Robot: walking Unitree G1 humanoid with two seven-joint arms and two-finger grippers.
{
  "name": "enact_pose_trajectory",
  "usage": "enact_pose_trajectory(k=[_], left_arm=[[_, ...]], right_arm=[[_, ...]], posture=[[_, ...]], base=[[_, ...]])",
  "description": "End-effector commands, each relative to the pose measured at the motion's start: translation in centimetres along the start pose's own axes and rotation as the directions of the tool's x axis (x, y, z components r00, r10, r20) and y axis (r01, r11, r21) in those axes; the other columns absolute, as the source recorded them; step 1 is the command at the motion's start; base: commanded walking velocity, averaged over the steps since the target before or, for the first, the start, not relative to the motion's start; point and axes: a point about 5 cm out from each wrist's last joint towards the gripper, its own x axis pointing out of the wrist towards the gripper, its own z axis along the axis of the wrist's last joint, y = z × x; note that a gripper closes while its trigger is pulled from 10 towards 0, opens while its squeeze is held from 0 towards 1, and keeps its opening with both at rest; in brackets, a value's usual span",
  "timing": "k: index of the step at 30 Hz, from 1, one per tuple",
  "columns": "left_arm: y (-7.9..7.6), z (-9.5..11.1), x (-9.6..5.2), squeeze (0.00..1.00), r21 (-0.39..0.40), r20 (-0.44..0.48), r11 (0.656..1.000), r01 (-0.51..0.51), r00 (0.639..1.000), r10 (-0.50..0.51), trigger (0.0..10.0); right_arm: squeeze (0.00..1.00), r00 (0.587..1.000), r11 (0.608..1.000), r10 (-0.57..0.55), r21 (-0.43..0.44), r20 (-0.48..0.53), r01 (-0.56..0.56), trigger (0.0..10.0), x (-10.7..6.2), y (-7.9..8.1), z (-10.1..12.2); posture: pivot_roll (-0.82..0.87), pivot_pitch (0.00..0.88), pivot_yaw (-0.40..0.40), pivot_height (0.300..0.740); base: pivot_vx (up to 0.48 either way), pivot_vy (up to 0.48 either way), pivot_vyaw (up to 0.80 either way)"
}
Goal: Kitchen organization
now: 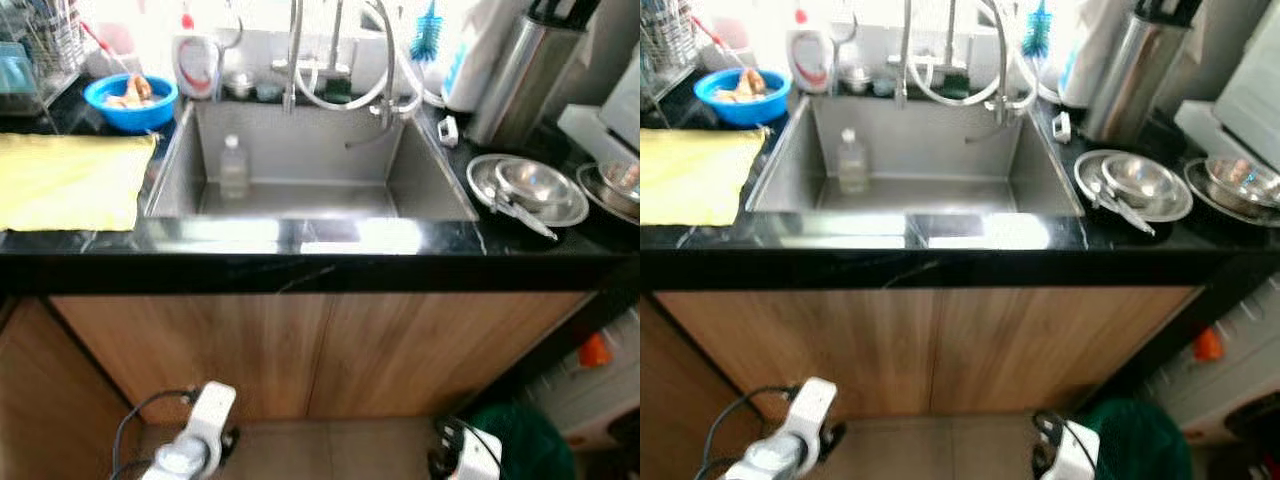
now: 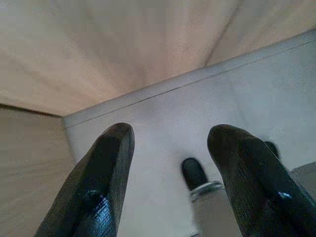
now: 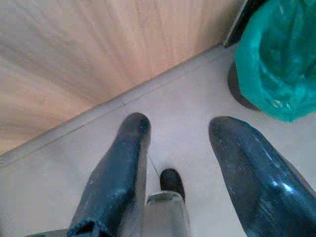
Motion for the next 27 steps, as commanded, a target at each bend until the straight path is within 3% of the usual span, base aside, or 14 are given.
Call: enact_pose_trajectory(k=[1,7,12,17,27], left_arm=[[-0.8,-0.2,0.1,0.00,-0.002,-0.009,1.000,0.027,1.000,-0.027,10.0],[-2.0,-0.1,0.2,0.00,0.010,-0.012,0.999,0.038,0.999,-0.038,10.0],[-3.5,0.2,0.4,0.00,0.015,-0.009,0.999,0.052,0.999,-0.052,10.0],[-6.0,0.7,0.6,0.00,0.024,-0.001,0.997,0.075,0.997,-0.075,10.0],[-8.1,1.0,0.6,0.00,0.054,0.004,0.993,0.102,0.995,-0.102,10.0]], right_arm=[[0.00,1.000,1.000,-0.024,0.009,0.010,0.024,10.0,-0.1,-0.7,0.1],[0.00,1.000,0.999,-0.017,-0.027,0.012,0.017,10.0,-0.1,-0.7,0.2],[0.00,1.000,1.000,-0.012,-0.024,0.015,0.012,10.0,-0.1,-0.7,0.2],[0.00,1.000,1.000,-0.023,0.010,0.015,0.023,10.0,-0.1,-0.8,0.1],[0.00,1.000,1.000,-0.020,0.010,0.011,0.020,10.0,-0.2,-0.8,-0.1]], posture=[[0.04,0.000,-0.071,0.740],[0.04,0.000,-0.072,0.740],[0.04,0.000,-0.072,0.740],[0.04,0.000,-0.072,0.740],[0.04,0.000,-0.072,0.740]], base=[[0.000,0.000,0.00],[0.000,0.000,0.00],[0.000,0.000,0.70],[0.000,0.000,0.00],[0.000,0.000,0.00]])
